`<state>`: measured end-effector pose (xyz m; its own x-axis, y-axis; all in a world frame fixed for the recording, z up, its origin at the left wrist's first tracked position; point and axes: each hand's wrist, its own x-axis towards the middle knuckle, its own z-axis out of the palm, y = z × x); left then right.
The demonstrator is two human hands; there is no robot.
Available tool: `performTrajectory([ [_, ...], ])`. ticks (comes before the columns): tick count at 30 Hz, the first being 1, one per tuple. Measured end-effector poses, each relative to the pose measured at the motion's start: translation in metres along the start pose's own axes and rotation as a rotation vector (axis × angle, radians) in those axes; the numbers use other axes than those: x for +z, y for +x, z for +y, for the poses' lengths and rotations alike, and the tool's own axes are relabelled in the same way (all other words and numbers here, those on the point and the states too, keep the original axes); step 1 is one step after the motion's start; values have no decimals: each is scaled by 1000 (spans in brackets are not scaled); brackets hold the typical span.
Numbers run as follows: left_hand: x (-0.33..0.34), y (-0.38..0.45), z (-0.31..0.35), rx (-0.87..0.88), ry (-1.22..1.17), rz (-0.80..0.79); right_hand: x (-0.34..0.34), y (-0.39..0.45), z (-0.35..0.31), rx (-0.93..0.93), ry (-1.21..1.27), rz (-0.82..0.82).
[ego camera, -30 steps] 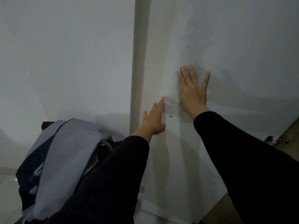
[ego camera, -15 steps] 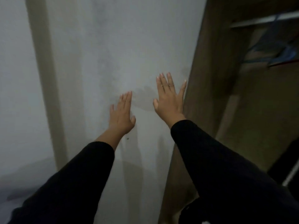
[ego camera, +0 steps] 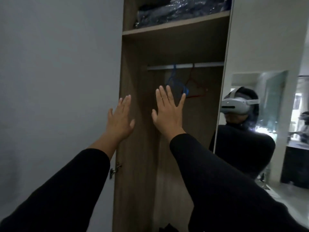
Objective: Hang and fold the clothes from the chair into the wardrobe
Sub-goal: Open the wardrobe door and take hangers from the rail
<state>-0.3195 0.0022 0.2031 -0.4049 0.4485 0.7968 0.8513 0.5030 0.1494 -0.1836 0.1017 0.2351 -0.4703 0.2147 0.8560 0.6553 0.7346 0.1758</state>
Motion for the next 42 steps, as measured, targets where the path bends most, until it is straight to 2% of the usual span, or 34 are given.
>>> performTrajectory([
  [11,48,76,35,43,-125,-19,28,46,48,25,-27,13],
  [23,90,158,78,246,-250,-61,60,93,77,227,-184,115],
  [29,107,182,98,336,-278,-121,78,107,89,312,-295,108],
  [36,128,197,123,327,-322,-176,81,116,102,357,-372,96],
  [42,119,213,135,308,-336,-205,77,121,113,389,-330,124],
])
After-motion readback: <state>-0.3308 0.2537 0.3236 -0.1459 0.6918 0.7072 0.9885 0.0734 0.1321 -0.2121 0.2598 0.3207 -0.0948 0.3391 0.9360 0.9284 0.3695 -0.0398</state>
